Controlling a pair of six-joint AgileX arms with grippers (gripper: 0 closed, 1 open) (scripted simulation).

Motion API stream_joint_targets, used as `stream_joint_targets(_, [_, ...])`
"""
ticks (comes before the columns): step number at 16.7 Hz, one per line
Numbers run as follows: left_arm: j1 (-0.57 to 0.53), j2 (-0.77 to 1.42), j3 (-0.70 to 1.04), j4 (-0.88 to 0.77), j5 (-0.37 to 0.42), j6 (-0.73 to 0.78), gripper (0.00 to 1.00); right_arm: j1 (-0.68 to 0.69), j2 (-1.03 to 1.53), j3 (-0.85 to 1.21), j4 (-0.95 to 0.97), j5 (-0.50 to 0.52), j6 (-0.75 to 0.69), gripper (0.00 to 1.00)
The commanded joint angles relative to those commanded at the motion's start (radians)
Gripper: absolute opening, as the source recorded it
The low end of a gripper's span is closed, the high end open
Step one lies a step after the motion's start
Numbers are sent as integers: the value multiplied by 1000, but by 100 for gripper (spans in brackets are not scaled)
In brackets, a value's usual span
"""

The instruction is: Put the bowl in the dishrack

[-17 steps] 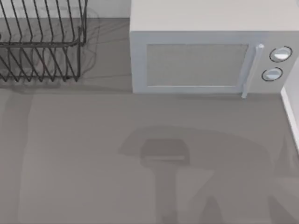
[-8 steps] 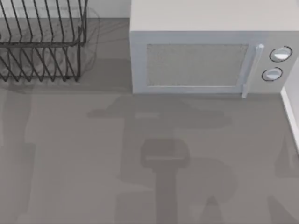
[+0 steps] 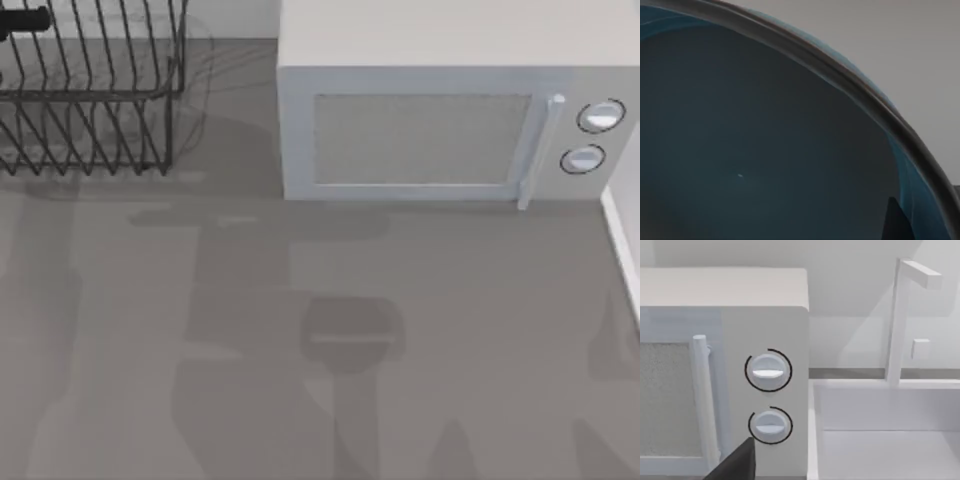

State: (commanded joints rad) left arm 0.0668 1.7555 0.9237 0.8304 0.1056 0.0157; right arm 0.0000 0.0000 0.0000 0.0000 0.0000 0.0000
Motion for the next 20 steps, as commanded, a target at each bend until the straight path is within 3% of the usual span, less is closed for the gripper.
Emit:
stream_joint_targets(3, [0, 0, 0, 0, 0, 0, 0, 0, 0, 0, 0, 0, 0, 100])
stream_joint_targets(16, [0, 0, 0, 0, 0, 0, 98, 0, 0, 0, 0, 0, 0, 100])
stream_joint_targets(20, [0, 0, 0, 0, 0, 0, 100, 0, 0, 0, 0, 0, 0, 100])
